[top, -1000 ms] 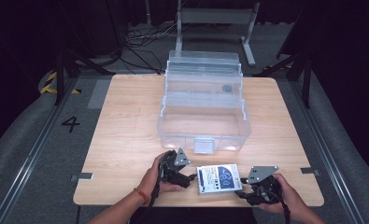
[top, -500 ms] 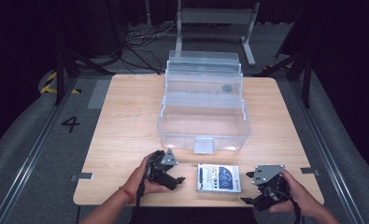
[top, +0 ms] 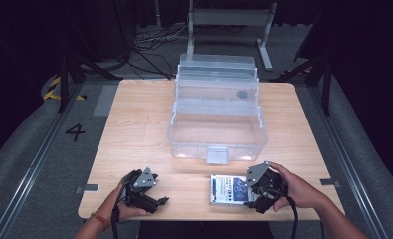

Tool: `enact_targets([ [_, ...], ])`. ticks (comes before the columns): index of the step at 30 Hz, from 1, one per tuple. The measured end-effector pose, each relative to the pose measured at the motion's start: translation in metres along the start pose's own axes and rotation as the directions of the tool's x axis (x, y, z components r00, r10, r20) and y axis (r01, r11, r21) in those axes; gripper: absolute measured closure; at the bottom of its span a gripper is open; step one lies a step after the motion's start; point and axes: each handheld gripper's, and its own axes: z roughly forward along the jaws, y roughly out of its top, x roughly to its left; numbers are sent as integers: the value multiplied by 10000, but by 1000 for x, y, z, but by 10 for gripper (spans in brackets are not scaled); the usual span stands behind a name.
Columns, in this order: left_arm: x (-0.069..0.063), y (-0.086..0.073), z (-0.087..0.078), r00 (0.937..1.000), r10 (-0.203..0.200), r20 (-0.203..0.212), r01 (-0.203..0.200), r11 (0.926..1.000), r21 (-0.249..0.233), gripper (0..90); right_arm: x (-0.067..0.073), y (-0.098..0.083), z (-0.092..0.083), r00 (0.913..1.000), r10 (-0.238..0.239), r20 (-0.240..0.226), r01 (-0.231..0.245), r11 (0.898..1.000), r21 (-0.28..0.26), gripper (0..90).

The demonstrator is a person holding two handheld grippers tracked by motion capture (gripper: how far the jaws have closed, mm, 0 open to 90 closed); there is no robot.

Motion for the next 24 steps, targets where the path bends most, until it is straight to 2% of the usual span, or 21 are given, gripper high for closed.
enact_targets([
  [9,-1,0,1,10000,-65,-11,65,10000,60,84,-5,20,12,9973,-696,-225,710,9954,648,79],
  [12,-1,1,1,10000,-43,9,43,10000,55,81,-7,23,18,9969,-768,-189,782,9924,945,13],
  [14,-1,1,1,10000,-33,-4,34,10000,80,80,-11,25,24,9954,-848,-457,902,9871,1320,14],
  [18,-1,1,1,10000,-32,3,32,10000,78,80,-13,29,34,9927,-931,-764,1043,9819,1584,17],
  [24,0,2,1,10000,-10,38,10,9999,166,79,-14,30,38,9912,-1029,-835,1153,9804,1600,19],
])
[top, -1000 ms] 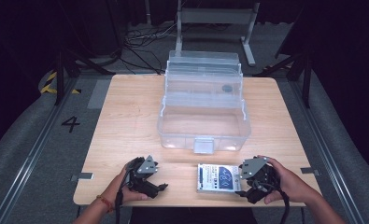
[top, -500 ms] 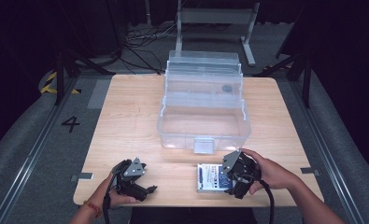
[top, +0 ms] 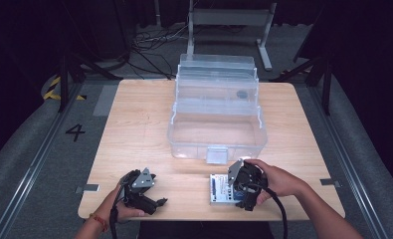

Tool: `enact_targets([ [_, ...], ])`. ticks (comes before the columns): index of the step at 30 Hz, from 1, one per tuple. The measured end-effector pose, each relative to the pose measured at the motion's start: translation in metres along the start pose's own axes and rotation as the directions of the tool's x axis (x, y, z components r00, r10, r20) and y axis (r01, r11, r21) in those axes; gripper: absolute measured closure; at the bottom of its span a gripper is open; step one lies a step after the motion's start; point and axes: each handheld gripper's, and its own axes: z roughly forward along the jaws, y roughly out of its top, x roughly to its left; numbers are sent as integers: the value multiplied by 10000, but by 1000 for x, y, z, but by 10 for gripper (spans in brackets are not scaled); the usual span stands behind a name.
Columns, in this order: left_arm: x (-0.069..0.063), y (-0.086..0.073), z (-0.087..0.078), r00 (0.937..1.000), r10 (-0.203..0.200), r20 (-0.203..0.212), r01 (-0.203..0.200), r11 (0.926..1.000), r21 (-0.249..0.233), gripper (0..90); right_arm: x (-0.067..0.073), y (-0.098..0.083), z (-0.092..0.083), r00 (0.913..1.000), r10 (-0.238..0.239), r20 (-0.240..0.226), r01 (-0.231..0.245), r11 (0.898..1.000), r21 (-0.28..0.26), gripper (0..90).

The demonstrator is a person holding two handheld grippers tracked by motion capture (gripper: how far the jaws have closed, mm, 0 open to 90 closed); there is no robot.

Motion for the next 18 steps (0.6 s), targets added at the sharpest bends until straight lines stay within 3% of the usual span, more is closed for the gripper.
enact_targets([
  [5,0,6,0,9997,-181,-170,186,9995,267,129,1,-4,0,10000,-3,48,4,9996,-276,31],
  [7,1,8,0,9994,-348,-38,348,9991,236,159,3,-8,0,10000,42,31,-41,9989,-465,40],
  [10,3,9,1,9998,-177,-31,178,9995,243,160,3,-13,-2,9999,127,-23,-128,9978,-647,44],
  [18,6,9,2,9998,-185,-50,186,9996,196,155,3,-23,-5,9991,410,79,-403,9961,-784,46],
])
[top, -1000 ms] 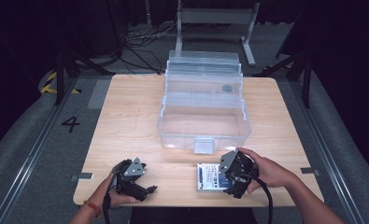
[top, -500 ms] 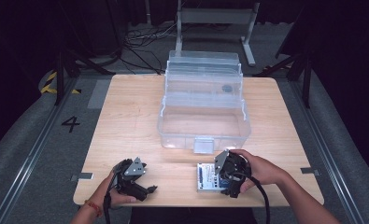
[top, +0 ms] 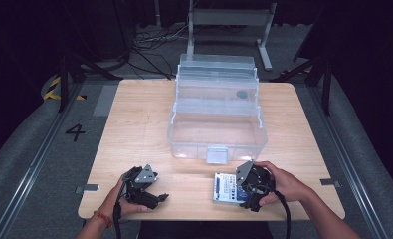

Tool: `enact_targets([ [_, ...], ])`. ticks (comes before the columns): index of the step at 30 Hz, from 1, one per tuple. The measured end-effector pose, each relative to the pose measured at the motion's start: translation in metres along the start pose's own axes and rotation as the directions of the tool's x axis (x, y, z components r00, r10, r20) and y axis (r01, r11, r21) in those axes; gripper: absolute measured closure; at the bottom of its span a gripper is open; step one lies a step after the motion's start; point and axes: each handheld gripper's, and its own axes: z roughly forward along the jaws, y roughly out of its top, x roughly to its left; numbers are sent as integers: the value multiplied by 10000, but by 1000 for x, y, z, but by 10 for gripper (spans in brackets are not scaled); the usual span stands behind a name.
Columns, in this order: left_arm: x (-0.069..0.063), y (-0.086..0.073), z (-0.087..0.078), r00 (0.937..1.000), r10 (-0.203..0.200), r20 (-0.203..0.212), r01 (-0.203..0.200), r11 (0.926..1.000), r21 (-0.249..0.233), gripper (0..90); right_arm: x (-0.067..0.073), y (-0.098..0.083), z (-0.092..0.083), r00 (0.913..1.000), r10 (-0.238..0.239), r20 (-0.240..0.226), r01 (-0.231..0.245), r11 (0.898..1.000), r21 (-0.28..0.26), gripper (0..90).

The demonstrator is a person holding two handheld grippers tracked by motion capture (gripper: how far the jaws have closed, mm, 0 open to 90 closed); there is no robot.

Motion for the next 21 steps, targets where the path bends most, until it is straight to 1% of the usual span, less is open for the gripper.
enact_targets([
  [1,0,0,0,10000,19,-41,-19,10000,-9,155,-1,-1,-1,10000,-30,34,30,10000,-38,46],
  [2,1,0,0,10000,50,-86,-50,10000,19,155,-1,-3,-2,9999,65,91,-64,9999,-104,46],
  [4,2,-1,-1,9999,-100,-130,99,9999,-28,158,-1,-6,-5,9999,60,92,-59,9999,-124,47],
  [5,3,-1,-1,9999,-99,-141,98,9999,-44,160,-1,-7,-6,9998,140,128,-138,9998,-161,47],
  [7,4,-1,-1,9998,-56,-167,56,10000,-26,162,-1,-9,-7,9998,122,157,-119,9997,-200,47],
  [9,5,0,-1,9999,-38,-164,38,10000,7,161,-1,-11,-9,9999,113,81,-111,9997,-202,47],
  [10,5,0,-1,9998,-18,-175,18,10000,23,161,0,-12,-9,9999,46,110,-44,9998,-218,47],
  [11,5,0,-1,9998,-52,-186,53,10000,7,161,0,-12,-9,9999,26,111,-23,9998,-210,47],
  [12,5,0,-1,9999,-50,-163,50,10000,5,163,1,-12,-10,9999,76,99,-74,9998,-192,48],
  [13,6,0,-1,9998,-33,-188,34,10000,41,166,1,-12,-10,9999,-13,119,16,9998,-218,48],
  [14,5,0,-2,9997,-17,-247,18,10000,49,176,2,-12,-11,9999,48,142,-45,9998,-210,48],
  [15,5,1,-3,9995,-40,-299,39,10000,-19,194,2,-12,-11,9999,50,137,-46,9997,-236,48],
  [16,5,3,-5,9995,21,-327,-25,9999,-100,206,2,-12,-12,9999,14,152,-11,9998,-213,48],
  [17,4,6,-8,9994,-41,-348,29,9994,-343,205,2,-12,-12,9999,18,139,-16,9998,-191,48],
  [18,5,13,-13,9991,23,-413,-51,9976,-689,206,2,-12,-12,9998,41,171,-38,9998,-218,48],
  [19,5,13,-13,9991,23,-413,-51,9976,-689,211,2,-12,-14,9998,88,196,-84,9998,-191,48],
  [21,7,26,-21,9980,146,-615,-206,9951,-969,212,2,-13,-14,9997,74,224,-69,9998,-183,48],
])
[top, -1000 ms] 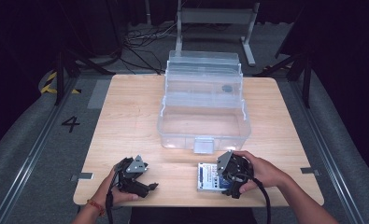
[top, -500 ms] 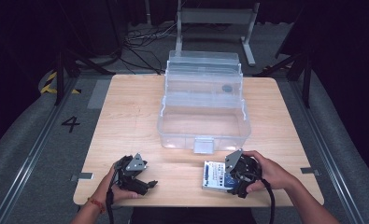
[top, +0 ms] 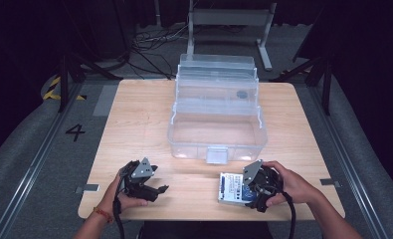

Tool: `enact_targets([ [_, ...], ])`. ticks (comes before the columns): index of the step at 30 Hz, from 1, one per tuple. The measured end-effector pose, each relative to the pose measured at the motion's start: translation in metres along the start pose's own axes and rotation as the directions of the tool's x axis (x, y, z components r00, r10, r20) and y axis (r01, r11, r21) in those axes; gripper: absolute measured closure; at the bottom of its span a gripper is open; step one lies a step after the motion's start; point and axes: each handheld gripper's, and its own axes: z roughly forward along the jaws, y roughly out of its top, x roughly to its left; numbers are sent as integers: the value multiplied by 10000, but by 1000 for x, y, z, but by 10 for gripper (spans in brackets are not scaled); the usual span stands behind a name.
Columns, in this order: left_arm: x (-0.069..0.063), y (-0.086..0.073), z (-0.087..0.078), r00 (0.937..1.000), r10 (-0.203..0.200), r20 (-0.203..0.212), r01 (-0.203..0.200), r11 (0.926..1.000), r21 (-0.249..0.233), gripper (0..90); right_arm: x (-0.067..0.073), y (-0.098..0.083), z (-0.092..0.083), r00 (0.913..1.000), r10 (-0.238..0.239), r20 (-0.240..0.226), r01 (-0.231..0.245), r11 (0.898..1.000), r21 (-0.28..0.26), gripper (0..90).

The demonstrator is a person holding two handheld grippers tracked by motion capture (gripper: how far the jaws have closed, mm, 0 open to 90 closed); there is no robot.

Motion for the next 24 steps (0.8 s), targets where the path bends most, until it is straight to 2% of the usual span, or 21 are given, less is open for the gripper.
enact_targets([
  [4,3,31,-11,9981,570,-236,-580,9972,-480,235,0,-2,-3,10000,-57,32,57,10000,-24,48],
  [8,5,61,-13,9929,1140,-345,-1165,9899,-806,234,-1,-5,-7,9999,-5,117,6,9999,-128,48],
  [10,5,67,-12,9927,1164,-324,-1190,9883,-951,234,-1,-6,-10,9999,-7,155,10,9998,-197,49],
  [13,1,63,-9,9912,1291,-286,-1312,9875,-876,234,-1,-7,-13,9996,-96,261,102,9997,-209,49],
  [14,-1,57,-6,9913,1300,-204,-1312,9884,-763,234,-1,-7,-16,9993,-86,356,96,9996,-274,50],
  [15,-1,46,-2,9927,1203,-101,-1205,9920,-368,232,-1,-8,-25,9991,-96,408,113,9991,-399,50],
  [16,-1,46,-2,9927,1203,-101,-1205,9920,-368,230,-1,-8,-25,9991,-96,408,113,9991,-399,50],
  [17,-1,39,0,9932,1153,-124,-1155,9932,-160,230,0,-8,-30,9989,-76,471,103,9983,-579,50],
  [20,3,20,5,9970,776,6,-775,9960,451,222,0,-11,-43,9972,33,747,31,9964,-852,50],
  [24,8,-9,7,9994,342,34,-344,9939,1048,214,-2,-16,-61,9949,44,1007,65,9942,-1072,49],
])
